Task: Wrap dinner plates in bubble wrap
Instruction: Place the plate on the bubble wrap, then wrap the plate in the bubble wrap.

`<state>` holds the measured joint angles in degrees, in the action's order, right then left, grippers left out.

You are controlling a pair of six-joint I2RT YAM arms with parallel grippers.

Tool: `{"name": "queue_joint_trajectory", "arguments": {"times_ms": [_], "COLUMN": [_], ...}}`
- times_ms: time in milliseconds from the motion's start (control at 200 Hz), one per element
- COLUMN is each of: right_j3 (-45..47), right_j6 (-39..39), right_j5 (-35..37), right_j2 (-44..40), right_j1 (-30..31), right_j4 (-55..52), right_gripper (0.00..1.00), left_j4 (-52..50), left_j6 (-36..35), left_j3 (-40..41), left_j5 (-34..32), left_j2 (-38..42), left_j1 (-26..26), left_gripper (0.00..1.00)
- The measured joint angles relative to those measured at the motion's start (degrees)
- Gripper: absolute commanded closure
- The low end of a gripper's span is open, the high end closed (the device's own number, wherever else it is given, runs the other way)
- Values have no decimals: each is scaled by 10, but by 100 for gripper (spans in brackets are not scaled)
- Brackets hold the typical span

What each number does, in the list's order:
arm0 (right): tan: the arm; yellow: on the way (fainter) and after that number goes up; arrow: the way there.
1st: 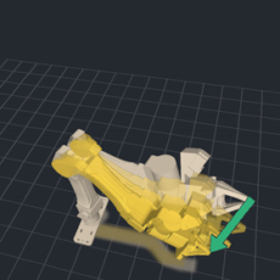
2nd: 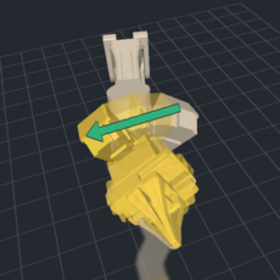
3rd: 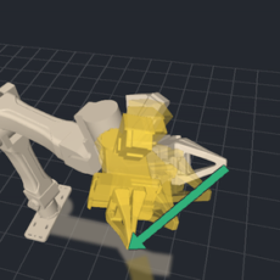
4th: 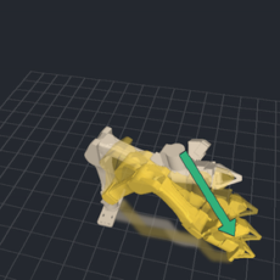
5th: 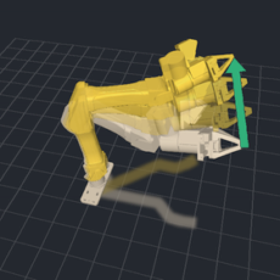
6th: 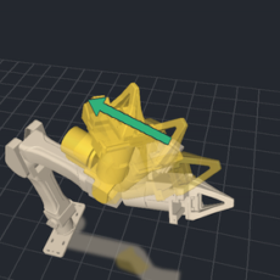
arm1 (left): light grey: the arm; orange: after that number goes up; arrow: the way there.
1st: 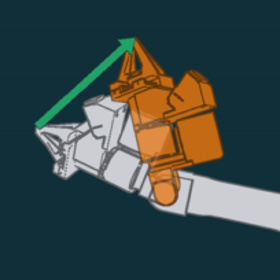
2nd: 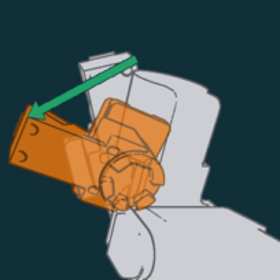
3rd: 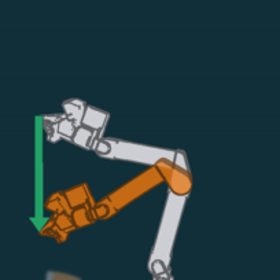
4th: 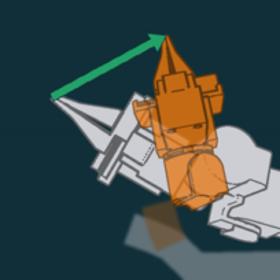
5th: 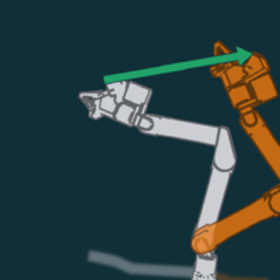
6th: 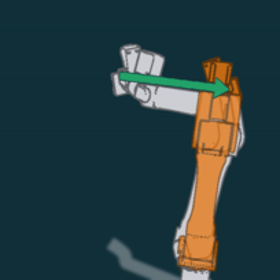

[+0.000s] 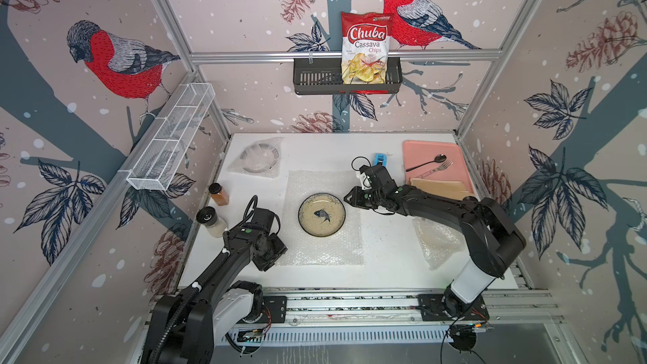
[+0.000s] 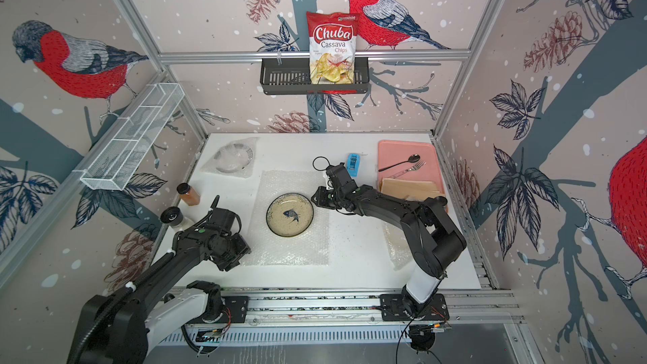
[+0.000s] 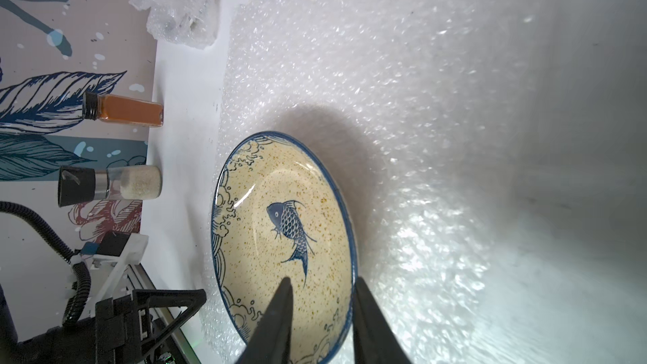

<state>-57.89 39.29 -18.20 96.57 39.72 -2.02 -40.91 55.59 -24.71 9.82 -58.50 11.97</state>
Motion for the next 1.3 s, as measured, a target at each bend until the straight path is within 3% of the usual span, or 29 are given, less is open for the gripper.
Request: {"name": "queue_joint_trajectory", "arguments": {"times_ms": [90, 235, 375, 660, 825, 1016, 1096, 1301], "right_j3": [9, 15, 15, 22, 26, 30, 37, 56], "right_j6": [-2, -4, -7, -18, -18, -19, -19, -30], "right_j5": [-4, -18, -30, -37, -38, -38, -37, -27], "right_j2": [-9, -13, -10, -7, -7, -9, -16, -53], "right_j1": [-13, -24, -30, -35, -37, -37, -35, -23], "right_j4": [0, 2, 4, 4, 5, 4, 1, -25], "right_gripper": [70, 70, 70, 70, 70, 70, 69, 66], "left_j4": [2, 4, 23, 78, 111, 157, 166, 200], "left_j6": [12, 30, 45, 46, 44, 34, 24, 8], "left_j3": [5, 9, 3, -92, -166, -287, -327, -337], "left_j5": [-7, -2, 28, 113, 143, 160, 164, 177], "left_j2": [7, 8, 0, -53, -138, -287, -345, -428], "left_j1": [11, 17, 19, 25, 38, 78, 92, 103], "left_gripper": [54, 84, 100, 100, 100, 100, 93, 60]}}
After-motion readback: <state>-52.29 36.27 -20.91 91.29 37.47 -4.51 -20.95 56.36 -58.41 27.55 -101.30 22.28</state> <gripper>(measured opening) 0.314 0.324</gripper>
